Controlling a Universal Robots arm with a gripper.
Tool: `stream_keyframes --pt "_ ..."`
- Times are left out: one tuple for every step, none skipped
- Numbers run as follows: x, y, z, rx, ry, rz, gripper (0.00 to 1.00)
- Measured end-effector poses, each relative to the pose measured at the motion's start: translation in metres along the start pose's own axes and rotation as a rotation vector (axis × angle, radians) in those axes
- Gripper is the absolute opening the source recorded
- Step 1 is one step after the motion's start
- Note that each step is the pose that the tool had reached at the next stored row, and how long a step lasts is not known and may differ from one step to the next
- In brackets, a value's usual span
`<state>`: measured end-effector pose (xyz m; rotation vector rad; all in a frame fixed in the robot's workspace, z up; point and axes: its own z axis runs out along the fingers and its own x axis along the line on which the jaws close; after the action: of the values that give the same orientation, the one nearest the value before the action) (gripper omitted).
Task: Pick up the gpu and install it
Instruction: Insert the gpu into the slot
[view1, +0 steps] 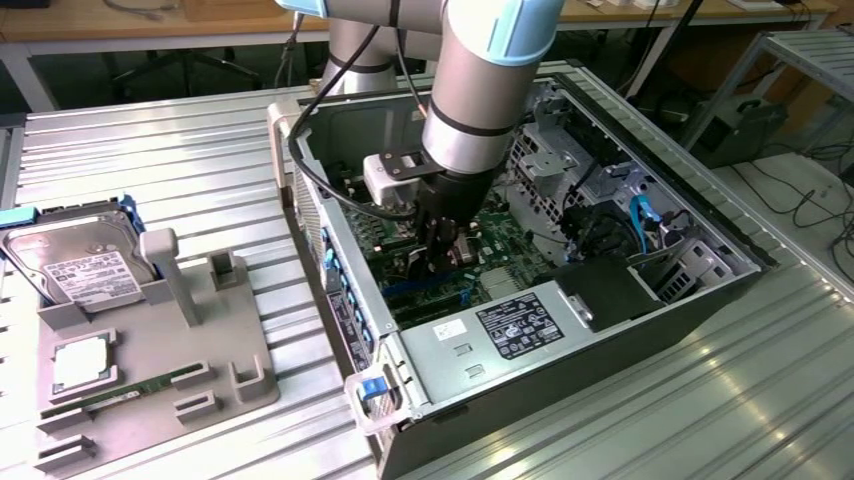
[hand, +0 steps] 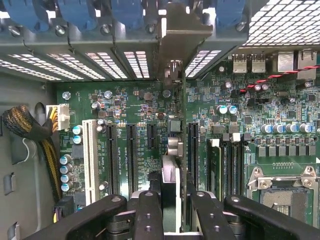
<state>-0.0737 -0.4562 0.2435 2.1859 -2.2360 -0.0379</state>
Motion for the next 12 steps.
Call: stream_keyframes --pt "-0.0002 0.0 0.0 0.0 -0.0001 -0.001 0.27" --pt "-0.0004 0.0 0.0 0.0 0.0 -0.001 0.27" --pt "-0.0006 0.0 0.0 0.0 0.0 -0.002 0.27" --pt "-0.0008 0.0 0.0001 0.0 0.0 -0.003 0.27" --pt "-0.0011 0.0 0.0001 0.0001 -0.0001 -0.003 0.27" --pt "-0.0012 0.0 0.0001 0.0 0.0 -0.004 0.27" --pt "-0.0014 0.0 0.0001 0.0001 0.0 -0.005 0.27" --pt "-0.0016 0.0 0.0001 0.0 0.0001 -0.006 0.27" --pt "-0.0017 0.0001 0.0001 0.0 0.0001 -0.006 0.27" --pt "-0.0017 0.0001 0.0001 0.0 0.0001 -0.006 0.27" --pt "-0.0017 0.0001 0.0001 0.0 0.0001 -0.006 0.27" --pt "-0.0017 0.0001 0.0001 0.0 0.0001 -0.006 0.27"
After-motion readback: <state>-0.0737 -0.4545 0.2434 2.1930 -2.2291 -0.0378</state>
